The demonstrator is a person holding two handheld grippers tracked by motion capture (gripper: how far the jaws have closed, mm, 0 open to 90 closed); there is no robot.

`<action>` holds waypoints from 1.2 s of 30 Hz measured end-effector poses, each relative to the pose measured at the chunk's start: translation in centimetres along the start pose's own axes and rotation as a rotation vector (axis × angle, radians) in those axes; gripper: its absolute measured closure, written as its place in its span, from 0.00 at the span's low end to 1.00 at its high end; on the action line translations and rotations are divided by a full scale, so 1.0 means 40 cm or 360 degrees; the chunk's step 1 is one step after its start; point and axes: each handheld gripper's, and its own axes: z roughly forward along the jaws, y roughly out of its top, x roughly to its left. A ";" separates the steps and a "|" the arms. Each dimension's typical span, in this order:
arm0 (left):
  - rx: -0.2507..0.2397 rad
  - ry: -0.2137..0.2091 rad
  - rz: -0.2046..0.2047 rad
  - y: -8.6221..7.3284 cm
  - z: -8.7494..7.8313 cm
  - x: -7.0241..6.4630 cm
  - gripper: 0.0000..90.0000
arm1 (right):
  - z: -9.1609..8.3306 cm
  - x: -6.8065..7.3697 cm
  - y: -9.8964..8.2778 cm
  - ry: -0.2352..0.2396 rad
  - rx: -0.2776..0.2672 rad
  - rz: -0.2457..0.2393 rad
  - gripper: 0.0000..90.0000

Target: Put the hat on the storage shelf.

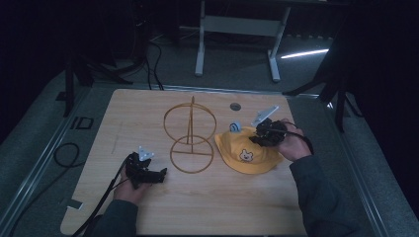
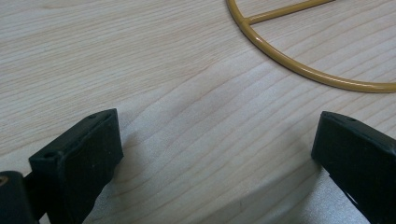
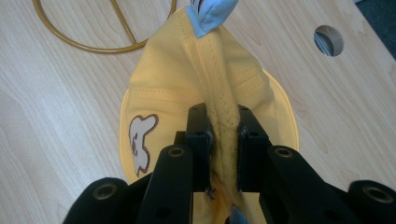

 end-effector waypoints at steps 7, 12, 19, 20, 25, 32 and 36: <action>0.0001 -0.0001 0.0000 0.000 0.000 0.000 0.02 | -0.018 0.009 -0.006 -0.0037 -0.0018 -0.0018 0.88; 0.0001 0.0000 0.0000 0.000 0.000 0.000 0.02 | -0.027 0.014 -0.009 -0.0066 -0.0033 -0.0033 0.88; 0.0001 -0.0001 0.0000 0.000 0.000 0.000 0.02 | -0.048 0.026 -0.009 -0.0122 -0.0057 -0.0067 0.88; 0.0001 -0.0001 0.0000 0.000 0.000 0.000 0.02 | -0.050 0.027 -0.008 -0.0123 -0.0058 -0.0070 0.88; 0.0003 -0.0002 0.0000 0.000 0.000 0.000 0.02 | -0.061 0.026 -0.011 -0.0131 -0.0080 -0.0066 0.88; 0.0005 -0.0002 0.0002 0.000 0.000 0.000 0.02 | -0.081 0.023 -0.016 -0.0154 -0.0117 -0.0054 0.87; 0.0003 -0.0001 0.0002 0.000 0.000 0.000 0.02 | -0.099 0.019 -0.016 -0.0165 -0.0175 -0.0028 0.87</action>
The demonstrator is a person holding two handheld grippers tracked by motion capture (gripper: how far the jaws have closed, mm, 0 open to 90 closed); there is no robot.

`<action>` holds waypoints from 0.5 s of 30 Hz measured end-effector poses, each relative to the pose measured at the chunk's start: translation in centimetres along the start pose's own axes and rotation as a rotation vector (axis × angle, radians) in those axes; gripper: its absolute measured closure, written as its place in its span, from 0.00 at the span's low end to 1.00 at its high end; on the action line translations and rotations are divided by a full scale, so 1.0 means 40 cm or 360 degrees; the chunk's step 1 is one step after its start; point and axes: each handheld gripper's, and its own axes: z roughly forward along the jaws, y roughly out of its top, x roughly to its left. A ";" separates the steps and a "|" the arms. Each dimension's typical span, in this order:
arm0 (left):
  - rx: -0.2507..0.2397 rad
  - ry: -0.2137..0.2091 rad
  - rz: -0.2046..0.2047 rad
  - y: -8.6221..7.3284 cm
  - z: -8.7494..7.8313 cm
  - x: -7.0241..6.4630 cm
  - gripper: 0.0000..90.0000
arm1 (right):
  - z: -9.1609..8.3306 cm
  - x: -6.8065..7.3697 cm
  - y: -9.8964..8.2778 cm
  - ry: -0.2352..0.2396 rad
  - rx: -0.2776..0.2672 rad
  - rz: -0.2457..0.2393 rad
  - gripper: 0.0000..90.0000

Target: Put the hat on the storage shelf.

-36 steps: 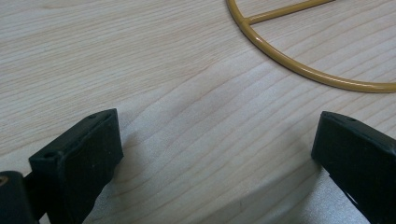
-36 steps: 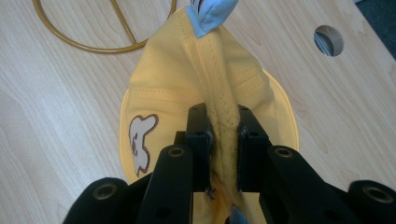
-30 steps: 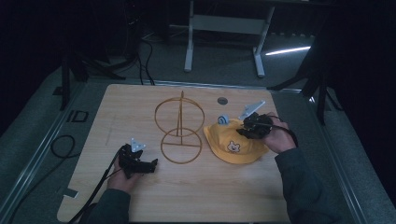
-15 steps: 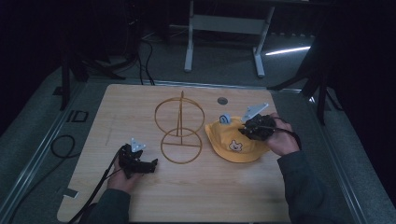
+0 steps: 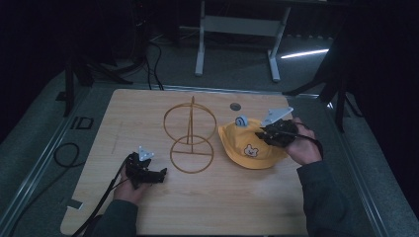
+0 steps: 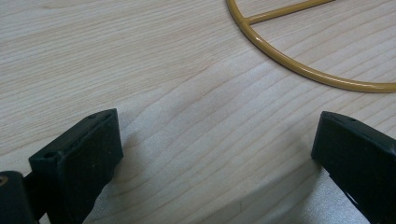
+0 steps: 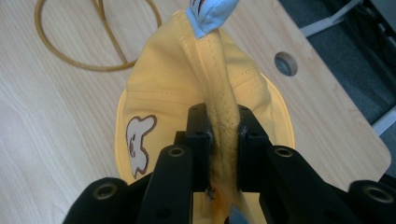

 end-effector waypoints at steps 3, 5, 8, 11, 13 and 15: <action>0.0000 -0.0001 -0.0001 0.000 0.000 0.000 0.02 | -0.012 -0.007 0.003 -0.0019 -0.0036 0.0018 0.87; 0.0000 -0.0001 0.0000 0.000 0.000 0.000 0.02 | -0.020 -0.010 0.004 -0.0026 -0.0060 0.0034 0.87; 0.0001 -0.0002 0.0000 0.000 0.000 0.000 0.02 | -0.032 -0.015 0.004 -0.0039 -0.0109 0.0055 0.88; 0.0002 -0.0001 -0.0001 0.000 0.000 0.000 0.02 | -0.035 -0.016 0.004 -0.0045 -0.0120 0.0060 0.88; 0.0001 -0.0002 -0.0001 0.000 0.000 0.000 0.02 | -0.047 -0.021 0.004 -0.0057 -0.0148 0.0076 0.88; 0.0001 -0.0001 -0.0002 0.000 0.000 0.000 0.02 | -0.050 -0.021 0.003 -0.0059 -0.0158 0.0078 0.88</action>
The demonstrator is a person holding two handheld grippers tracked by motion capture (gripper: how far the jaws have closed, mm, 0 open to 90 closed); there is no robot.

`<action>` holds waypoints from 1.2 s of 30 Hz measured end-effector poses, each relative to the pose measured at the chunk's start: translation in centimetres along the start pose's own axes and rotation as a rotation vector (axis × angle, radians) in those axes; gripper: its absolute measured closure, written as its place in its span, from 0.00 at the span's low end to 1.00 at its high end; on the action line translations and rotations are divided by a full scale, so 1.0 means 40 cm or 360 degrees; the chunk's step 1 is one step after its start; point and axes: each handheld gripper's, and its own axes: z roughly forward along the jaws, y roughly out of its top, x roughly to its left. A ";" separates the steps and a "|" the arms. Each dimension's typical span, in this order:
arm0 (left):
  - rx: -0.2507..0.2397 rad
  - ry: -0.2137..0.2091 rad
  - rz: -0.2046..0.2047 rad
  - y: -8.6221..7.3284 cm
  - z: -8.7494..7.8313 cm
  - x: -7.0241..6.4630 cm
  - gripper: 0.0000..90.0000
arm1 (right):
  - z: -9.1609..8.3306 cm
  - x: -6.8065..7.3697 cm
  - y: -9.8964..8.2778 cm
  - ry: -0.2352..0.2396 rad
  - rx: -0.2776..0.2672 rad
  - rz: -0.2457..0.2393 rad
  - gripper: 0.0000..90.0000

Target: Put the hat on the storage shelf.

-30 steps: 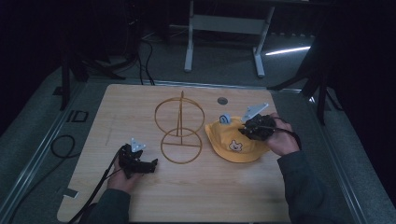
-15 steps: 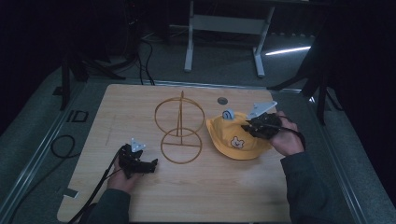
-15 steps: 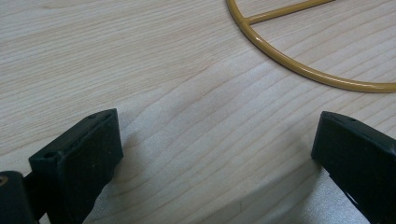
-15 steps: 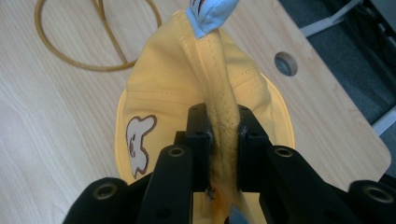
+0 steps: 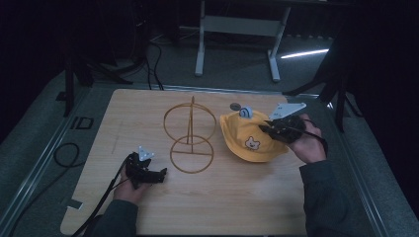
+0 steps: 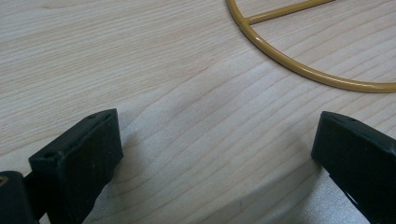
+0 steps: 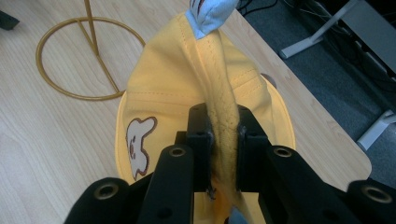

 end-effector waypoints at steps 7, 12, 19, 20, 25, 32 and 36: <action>0.0000 0.0000 0.0000 0.000 0.000 0.000 0.02 | 0.000 -0.001 -0.001 -0.0008 -0.0028 0.0019 0.88; -0.0001 0.0000 0.0000 0.000 0.000 0.000 0.02 | -0.004 -0.003 0.002 -0.0026 -0.0054 0.0038 0.88; 0.0001 -0.0001 0.0001 0.000 0.000 0.000 0.02 | -0.017 -0.010 0.007 -0.0045 -0.0111 0.0058 0.88; 0.0001 -0.0001 0.0001 0.000 0.000 0.000 0.02 | -0.019 -0.011 0.007 -0.0047 -0.0119 0.0064 0.88; 0.0000 0.0000 0.0000 0.000 0.000 0.000 0.02 | -0.031 -0.017 0.007 -0.0052 -0.0180 0.0094 0.88; 0.0000 0.0000 0.0000 0.000 0.000 0.000 0.02 | -0.040 -0.022 0.015 -0.0051 -0.0208 0.0102 0.89; 0.0000 -0.0001 0.0001 0.000 0.000 0.000 0.02 | -0.047 -0.024 0.021 -0.0054 -0.0233 0.0110 0.89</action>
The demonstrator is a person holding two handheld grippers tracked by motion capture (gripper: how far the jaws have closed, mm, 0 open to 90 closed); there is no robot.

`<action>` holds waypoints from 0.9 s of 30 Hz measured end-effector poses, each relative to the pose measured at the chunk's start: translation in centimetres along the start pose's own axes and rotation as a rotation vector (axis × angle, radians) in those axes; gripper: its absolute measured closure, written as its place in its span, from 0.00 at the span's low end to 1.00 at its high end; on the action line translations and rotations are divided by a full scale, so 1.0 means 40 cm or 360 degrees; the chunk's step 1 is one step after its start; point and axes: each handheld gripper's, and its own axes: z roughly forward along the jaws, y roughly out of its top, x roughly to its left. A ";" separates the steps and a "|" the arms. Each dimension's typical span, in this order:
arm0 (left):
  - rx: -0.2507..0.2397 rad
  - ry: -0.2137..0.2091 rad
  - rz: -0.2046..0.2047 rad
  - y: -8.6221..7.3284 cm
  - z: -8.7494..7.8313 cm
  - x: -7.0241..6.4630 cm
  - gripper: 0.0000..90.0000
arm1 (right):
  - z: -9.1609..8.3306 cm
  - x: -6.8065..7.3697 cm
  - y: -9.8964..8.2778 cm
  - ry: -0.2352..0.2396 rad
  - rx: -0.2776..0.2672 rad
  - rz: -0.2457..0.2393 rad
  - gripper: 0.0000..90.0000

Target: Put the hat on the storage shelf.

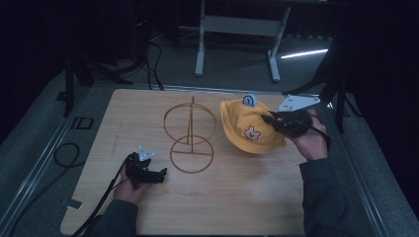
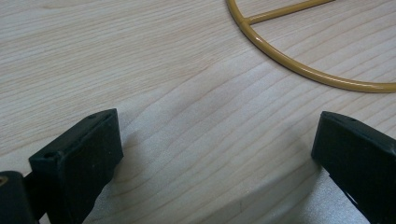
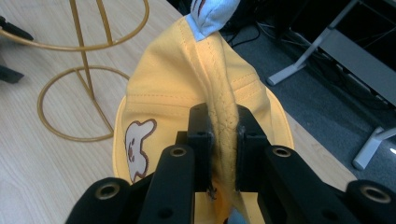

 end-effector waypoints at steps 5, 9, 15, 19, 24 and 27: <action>0.0000 0.0000 0.0000 0.000 0.000 0.000 0.02 | -0.006 -0.005 0.005 -0.0016 -0.0049 0.0018 0.89; 0.0000 -0.0002 -0.0001 0.000 0.000 0.000 0.02 | -0.015 -0.013 0.008 -0.0003 -0.0093 0.0049 0.89; 0.0000 -0.0002 0.0000 0.000 0.000 0.000 0.02 | -0.027 -0.023 0.018 0.0011 -0.0108 0.0052 0.89; 0.0003 -0.0002 0.0001 0.000 0.000 0.000 0.02 | -0.038 -0.027 0.027 0.0019 -0.0139 0.0055 0.89; 0.0003 -0.0002 0.0002 0.000 0.000 0.000 0.02 | -0.046 -0.026 0.037 0.0043 -0.0173 0.0050 0.90; 0.0003 -0.0002 0.0002 0.000 0.000 0.000 0.02 | -0.049 -0.024 0.045 0.0051 -0.0195 0.0045 0.90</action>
